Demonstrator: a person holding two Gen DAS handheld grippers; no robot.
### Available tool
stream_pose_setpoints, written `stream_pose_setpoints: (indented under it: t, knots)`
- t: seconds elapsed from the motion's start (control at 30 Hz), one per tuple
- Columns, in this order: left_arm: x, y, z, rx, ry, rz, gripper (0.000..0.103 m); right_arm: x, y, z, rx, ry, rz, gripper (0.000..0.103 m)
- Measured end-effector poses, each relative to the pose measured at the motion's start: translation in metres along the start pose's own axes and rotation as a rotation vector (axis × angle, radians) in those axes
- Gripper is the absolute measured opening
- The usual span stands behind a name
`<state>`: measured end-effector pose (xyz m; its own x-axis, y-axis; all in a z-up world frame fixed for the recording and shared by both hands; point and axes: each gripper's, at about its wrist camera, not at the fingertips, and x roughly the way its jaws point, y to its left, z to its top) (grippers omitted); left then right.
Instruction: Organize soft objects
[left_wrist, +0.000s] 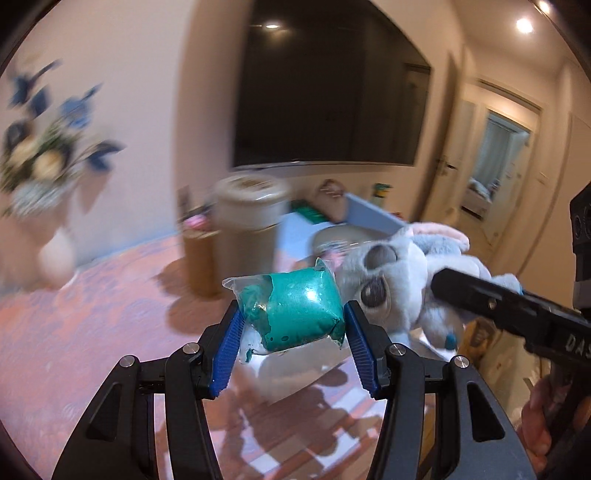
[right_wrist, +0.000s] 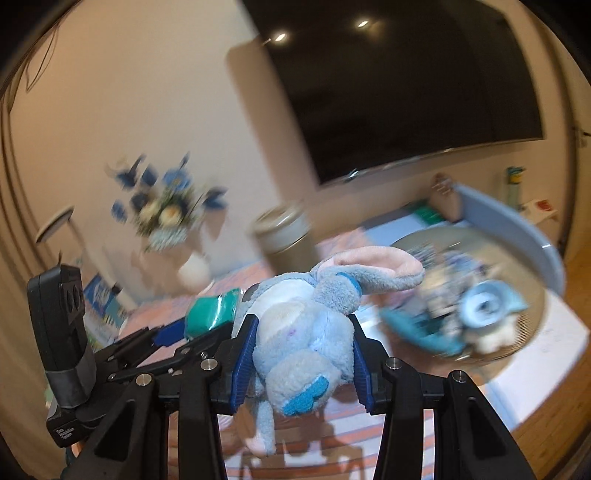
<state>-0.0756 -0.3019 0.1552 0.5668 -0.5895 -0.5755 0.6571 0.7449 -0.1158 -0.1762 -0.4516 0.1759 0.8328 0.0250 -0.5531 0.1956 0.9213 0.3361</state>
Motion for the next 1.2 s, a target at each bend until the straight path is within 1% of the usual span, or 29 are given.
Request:
stream_pose_setpoints:
  t: [0.1, 0.17, 0.27, 0.3, 0.33, 0.4, 0.47, 0.5, 0.53, 0.6, 0.67, 0.7, 0.73, 0.8, 0.87, 0.93, 1.0, 1.1, 1.2]
  knots:
    - [0.027, -0.035, 0.024, 0.047, 0.002, -0.024, 0.052, -0.010, -0.033, 0.019, 0.054, -0.058, -0.058, 0.045]
    - [0.047, -0.053, 0.036, 0.075, 0.008, -0.038, 0.052, -0.011, -0.059, 0.033, 0.094, -0.098, -0.113, 0.045]
    - [0.084, -0.075, 0.050, 0.107, 0.033, -0.044, 0.052, 0.000, -0.094, 0.053, 0.149, -0.127, -0.151, 0.045]
    - [0.099, -0.081, 0.054, 0.117, 0.041, -0.045, 0.052, 0.007, -0.106, 0.059, 0.164, -0.129, -0.181, 0.045]
    - [0.109, -0.086, 0.055, 0.118, 0.048, -0.042, 0.052, 0.014, -0.114, 0.065, 0.163, -0.129, -0.208, 0.045]
    - [0.134, -0.090, 0.058, 0.107, 0.073, -0.048, 0.052, 0.030, -0.130, 0.072, 0.175, -0.131, -0.224, 0.045]
    - [0.155, -0.093, 0.059, 0.099, 0.098, -0.062, 0.052, 0.048, -0.148, 0.076, 0.220, -0.104, -0.225, 0.045]
    - [0.160, -0.092, 0.057, 0.101, 0.102, -0.059, 0.052, 0.055, -0.156, 0.077, 0.242, -0.093, -0.220, 0.045]
    - [0.171, -0.094, 0.057, 0.102, 0.110, -0.041, 0.052, 0.065, -0.166, 0.078, 0.267, -0.079, -0.215, 0.045]
    - [0.182, -0.097, 0.056, 0.103, 0.108, -0.037, 0.054, 0.081, -0.178, 0.079, 0.285, -0.050, -0.194, 0.048]
    - [0.192, -0.100, 0.056, 0.105, 0.126, -0.038, 0.056, 0.094, -0.188, 0.078, 0.295, -0.011, -0.180, 0.051]
    - [0.195, -0.100, 0.055, 0.106, 0.139, -0.046, 0.063, 0.099, -0.195, 0.077, 0.306, 0.021, -0.176, 0.052]
    - [0.199, -0.102, 0.054, 0.107, 0.157, -0.050, 0.072, 0.101, -0.200, 0.075, 0.317, 0.045, -0.175, 0.055]
    - [0.197, -0.101, 0.051, 0.107, 0.170, -0.052, 0.076, 0.096, -0.210, 0.069, 0.343, 0.083, -0.194, 0.056]
    - [0.193, -0.100, 0.047, 0.112, 0.183, -0.062, 0.076, 0.083, -0.218, 0.065, 0.367, 0.076, -0.203, 0.061]
    - [0.181, -0.100, 0.044, 0.103, 0.190, -0.085, 0.076, 0.066, -0.220, 0.061, 0.383, 0.054, -0.198, 0.062]
    - [0.171, -0.101, 0.042, 0.107, 0.180, -0.100, 0.076, 0.050, -0.215, 0.060, 0.363, 0.040, -0.206, 0.062]
    - [0.144, -0.101, 0.039, 0.116, 0.154, -0.095, 0.077, 0.034, -0.201, 0.056, 0.332, 0.032, -0.221, 0.063]
    - [0.117, -0.094, 0.039, 0.101, 0.126, -0.101, 0.077, 0.022, -0.180, 0.050, 0.318, 0.026, -0.184, 0.063]
